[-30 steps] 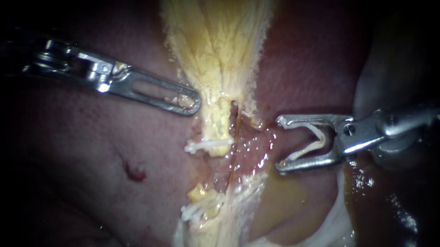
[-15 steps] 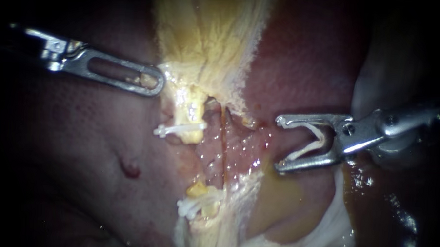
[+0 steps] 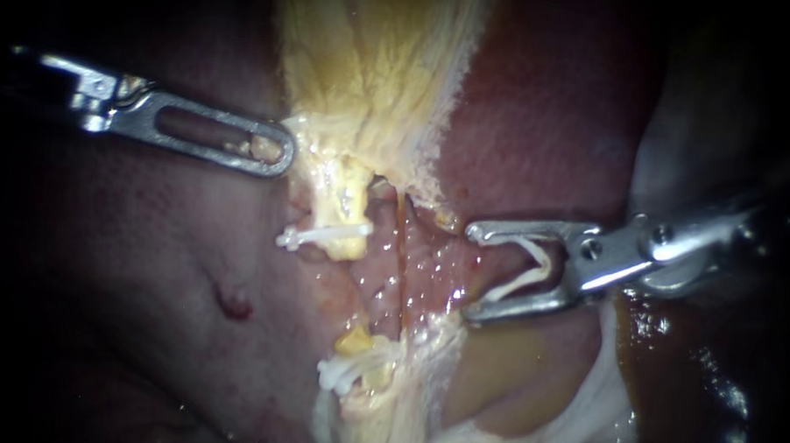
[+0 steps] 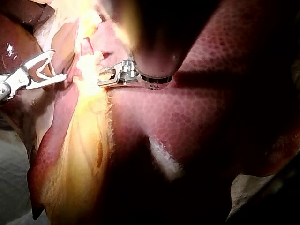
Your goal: Clipping first clip right tube
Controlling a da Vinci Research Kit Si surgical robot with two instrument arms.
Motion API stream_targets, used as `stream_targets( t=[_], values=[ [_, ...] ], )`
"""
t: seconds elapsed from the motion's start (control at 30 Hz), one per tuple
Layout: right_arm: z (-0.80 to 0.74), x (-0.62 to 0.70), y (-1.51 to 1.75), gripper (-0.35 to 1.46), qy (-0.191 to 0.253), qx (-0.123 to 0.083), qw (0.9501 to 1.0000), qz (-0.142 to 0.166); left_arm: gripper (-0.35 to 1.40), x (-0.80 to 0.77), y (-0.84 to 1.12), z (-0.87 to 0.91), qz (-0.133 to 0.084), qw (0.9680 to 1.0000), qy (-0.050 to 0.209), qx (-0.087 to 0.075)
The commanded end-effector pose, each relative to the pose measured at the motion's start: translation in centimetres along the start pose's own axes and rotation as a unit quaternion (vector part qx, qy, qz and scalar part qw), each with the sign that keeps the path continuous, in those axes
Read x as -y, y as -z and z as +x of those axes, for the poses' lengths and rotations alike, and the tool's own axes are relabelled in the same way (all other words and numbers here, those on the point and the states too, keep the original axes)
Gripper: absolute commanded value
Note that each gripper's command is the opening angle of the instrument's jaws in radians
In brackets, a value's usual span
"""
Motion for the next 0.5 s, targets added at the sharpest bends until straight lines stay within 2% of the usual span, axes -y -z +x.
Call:
stream_targets(
  t=[0.03,0.23,0.37,0.5],
  values=[
    [-0.06,-0.01,-0.07,0.50,-0.007,0.000,1.0000,0.002,-0.35,0.00,0.00,0.00,0.000,1.0000,0.000,0.000],
    [-0.27,-0.09,-0.38,0.50,-0.033,-0.007,0.9994,0.009,-0.35,0.00,0.00,0.01,-0.001,1.0000,0.003,0.000],
    [-0.34,-0.15,-0.55,0.50,-0.066,-0.033,0.9970,0.025,-0.35,0.00,-0.01,0.02,-0.001,1.0000,0.003,0.001],
    [-0.35,-0.15,-0.70,0.50,-0.090,-0.051,0.9937,0.043,-0.35,0.00,-0.01,0.02,-0.001,1.0000,0.003,0.001]
  ],
)
